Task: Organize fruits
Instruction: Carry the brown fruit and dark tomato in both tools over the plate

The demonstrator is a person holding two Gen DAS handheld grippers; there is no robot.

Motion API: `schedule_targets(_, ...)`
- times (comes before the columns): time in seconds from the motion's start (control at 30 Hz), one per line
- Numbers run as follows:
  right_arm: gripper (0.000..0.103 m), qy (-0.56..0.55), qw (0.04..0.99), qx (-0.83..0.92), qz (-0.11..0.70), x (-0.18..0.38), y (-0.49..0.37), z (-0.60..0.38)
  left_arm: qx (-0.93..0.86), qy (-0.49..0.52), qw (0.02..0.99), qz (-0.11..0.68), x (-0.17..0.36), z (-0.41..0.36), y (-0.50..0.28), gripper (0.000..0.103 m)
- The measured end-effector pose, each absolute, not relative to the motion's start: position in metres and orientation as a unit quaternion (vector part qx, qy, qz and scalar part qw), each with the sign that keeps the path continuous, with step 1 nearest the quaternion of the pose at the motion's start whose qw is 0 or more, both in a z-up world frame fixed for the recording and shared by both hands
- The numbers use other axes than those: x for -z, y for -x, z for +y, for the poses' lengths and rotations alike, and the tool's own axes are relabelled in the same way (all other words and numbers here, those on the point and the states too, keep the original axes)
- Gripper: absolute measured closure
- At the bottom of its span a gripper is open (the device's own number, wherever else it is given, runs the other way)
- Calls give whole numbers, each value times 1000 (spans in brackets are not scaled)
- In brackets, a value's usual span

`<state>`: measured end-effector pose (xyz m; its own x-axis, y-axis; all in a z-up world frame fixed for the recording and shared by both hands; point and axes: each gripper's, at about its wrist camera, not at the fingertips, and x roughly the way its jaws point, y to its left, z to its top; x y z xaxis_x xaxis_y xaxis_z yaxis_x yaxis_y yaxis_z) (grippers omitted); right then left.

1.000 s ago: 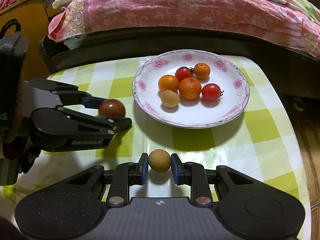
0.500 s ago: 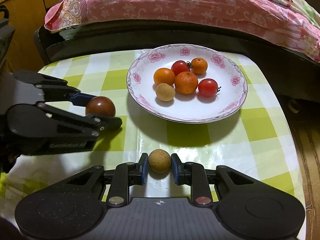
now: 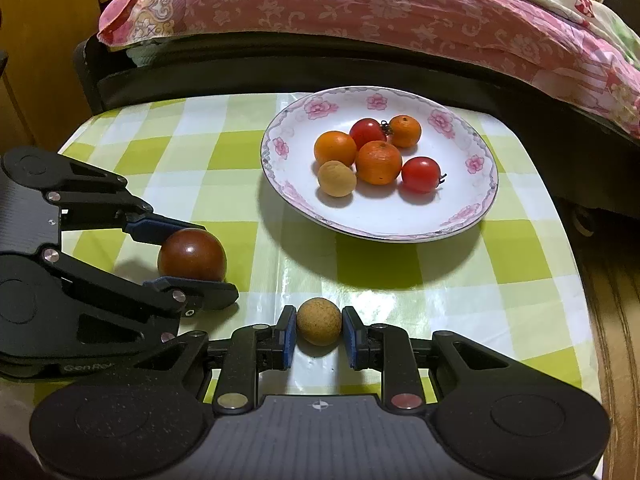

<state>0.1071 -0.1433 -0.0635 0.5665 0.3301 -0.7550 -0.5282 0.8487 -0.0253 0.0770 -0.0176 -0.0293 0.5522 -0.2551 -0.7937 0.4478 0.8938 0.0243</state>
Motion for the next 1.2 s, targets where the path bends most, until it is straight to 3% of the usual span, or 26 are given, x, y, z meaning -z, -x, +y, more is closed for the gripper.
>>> schedule_targets(1.2,83,110,883,-243,385,58,-104,-148,196,-110,885,407,16,-22,-78,56)
